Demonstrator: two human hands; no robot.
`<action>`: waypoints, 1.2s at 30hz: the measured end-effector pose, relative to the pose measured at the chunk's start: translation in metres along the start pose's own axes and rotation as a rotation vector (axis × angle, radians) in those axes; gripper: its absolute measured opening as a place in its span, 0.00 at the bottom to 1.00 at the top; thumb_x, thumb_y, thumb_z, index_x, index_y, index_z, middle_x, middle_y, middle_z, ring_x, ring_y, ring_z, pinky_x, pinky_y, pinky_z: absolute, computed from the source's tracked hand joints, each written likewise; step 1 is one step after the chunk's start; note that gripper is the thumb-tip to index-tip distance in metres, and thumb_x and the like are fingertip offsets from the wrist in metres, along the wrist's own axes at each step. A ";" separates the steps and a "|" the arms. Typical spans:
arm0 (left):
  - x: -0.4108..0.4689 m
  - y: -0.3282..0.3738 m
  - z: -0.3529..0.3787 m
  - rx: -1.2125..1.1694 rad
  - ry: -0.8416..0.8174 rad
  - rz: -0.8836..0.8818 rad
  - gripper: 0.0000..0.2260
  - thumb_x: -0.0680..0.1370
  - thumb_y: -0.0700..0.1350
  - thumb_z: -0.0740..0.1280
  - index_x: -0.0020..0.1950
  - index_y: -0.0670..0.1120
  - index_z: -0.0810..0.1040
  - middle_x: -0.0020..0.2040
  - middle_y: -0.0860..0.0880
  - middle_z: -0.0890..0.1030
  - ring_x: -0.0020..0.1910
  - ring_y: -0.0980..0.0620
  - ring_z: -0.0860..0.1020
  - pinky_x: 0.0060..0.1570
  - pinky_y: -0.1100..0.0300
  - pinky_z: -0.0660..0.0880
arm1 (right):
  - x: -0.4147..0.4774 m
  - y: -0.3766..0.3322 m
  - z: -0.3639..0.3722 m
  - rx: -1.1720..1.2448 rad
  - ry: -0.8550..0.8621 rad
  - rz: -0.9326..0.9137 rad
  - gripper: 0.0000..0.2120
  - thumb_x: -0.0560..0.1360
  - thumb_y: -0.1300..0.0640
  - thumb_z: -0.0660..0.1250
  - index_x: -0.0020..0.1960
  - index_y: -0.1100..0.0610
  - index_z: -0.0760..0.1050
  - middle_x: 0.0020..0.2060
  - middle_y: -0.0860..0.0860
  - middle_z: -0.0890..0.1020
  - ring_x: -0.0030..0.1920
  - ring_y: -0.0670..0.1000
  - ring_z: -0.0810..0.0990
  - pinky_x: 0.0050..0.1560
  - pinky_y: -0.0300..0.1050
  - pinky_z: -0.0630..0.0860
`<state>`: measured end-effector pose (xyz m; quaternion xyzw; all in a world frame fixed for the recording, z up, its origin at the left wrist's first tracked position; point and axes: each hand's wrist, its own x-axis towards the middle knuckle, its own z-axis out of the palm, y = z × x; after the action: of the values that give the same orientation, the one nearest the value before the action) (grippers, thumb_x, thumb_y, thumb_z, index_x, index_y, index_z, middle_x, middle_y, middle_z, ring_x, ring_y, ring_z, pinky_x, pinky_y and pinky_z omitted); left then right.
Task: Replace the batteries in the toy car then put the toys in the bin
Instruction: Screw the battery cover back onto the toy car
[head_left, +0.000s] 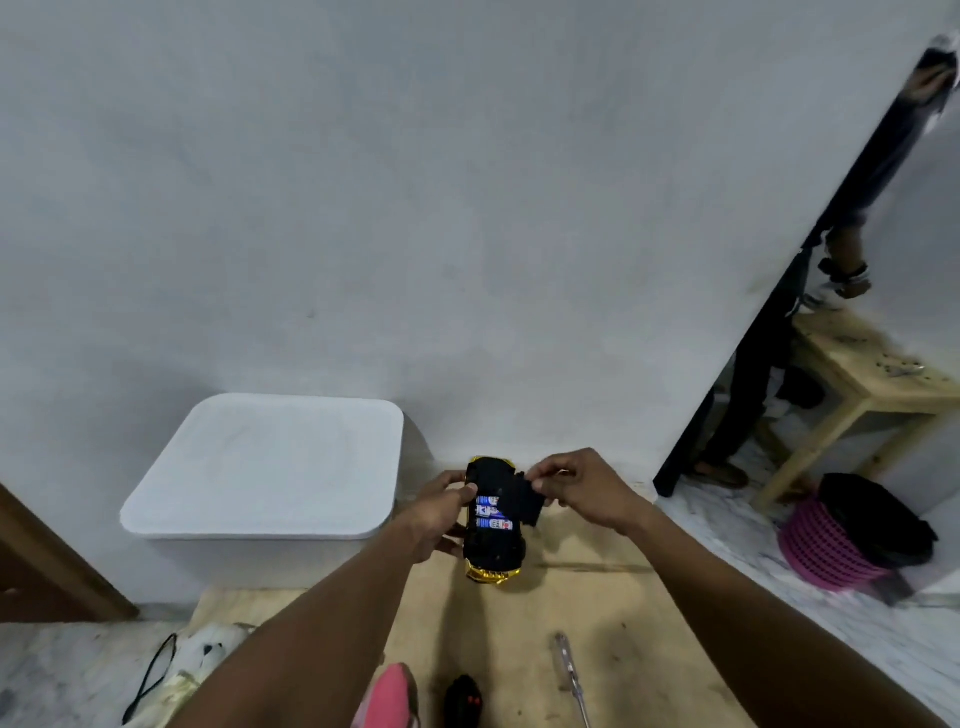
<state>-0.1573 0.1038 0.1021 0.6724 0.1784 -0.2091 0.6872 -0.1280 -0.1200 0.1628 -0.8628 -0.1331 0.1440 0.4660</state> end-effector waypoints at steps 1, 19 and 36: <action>-0.003 0.005 0.002 -0.006 -0.009 0.012 0.10 0.83 0.49 0.61 0.64 0.54 0.73 0.57 0.45 0.80 0.41 0.41 0.82 0.41 0.46 0.79 | 0.001 -0.009 0.000 -0.035 -0.011 -0.021 0.05 0.75 0.66 0.70 0.48 0.61 0.84 0.35 0.49 0.84 0.34 0.46 0.81 0.36 0.34 0.74; -0.034 0.031 0.013 -0.033 -0.036 0.061 0.09 0.83 0.48 0.59 0.61 0.53 0.75 0.55 0.46 0.82 0.35 0.45 0.82 0.31 0.55 0.79 | 0.002 -0.042 0.013 -0.418 -0.019 -0.054 0.09 0.76 0.64 0.66 0.50 0.55 0.83 0.45 0.48 0.80 0.40 0.41 0.75 0.38 0.31 0.69; -0.030 0.027 0.014 -0.003 -0.064 0.049 0.09 0.83 0.48 0.59 0.61 0.54 0.76 0.55 0.47 0.82 0.35 0.46 0.81 0.32 0.55 0.79 | 0.005 -0.042 0.014 -0.402 -0.033 -0.007 0.09 0.78 0.66 0.62 0.51 0.58 0.80 0.44 0.49 0.77 0.45 0.49 0.76 0.38 0.33 0.70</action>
<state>-0.1690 0.0916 0.1413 0.6686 0.1403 -0.2134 0.6984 -0.1327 -0.0860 0.1902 -0.9354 -0.1700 0.1270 0.2829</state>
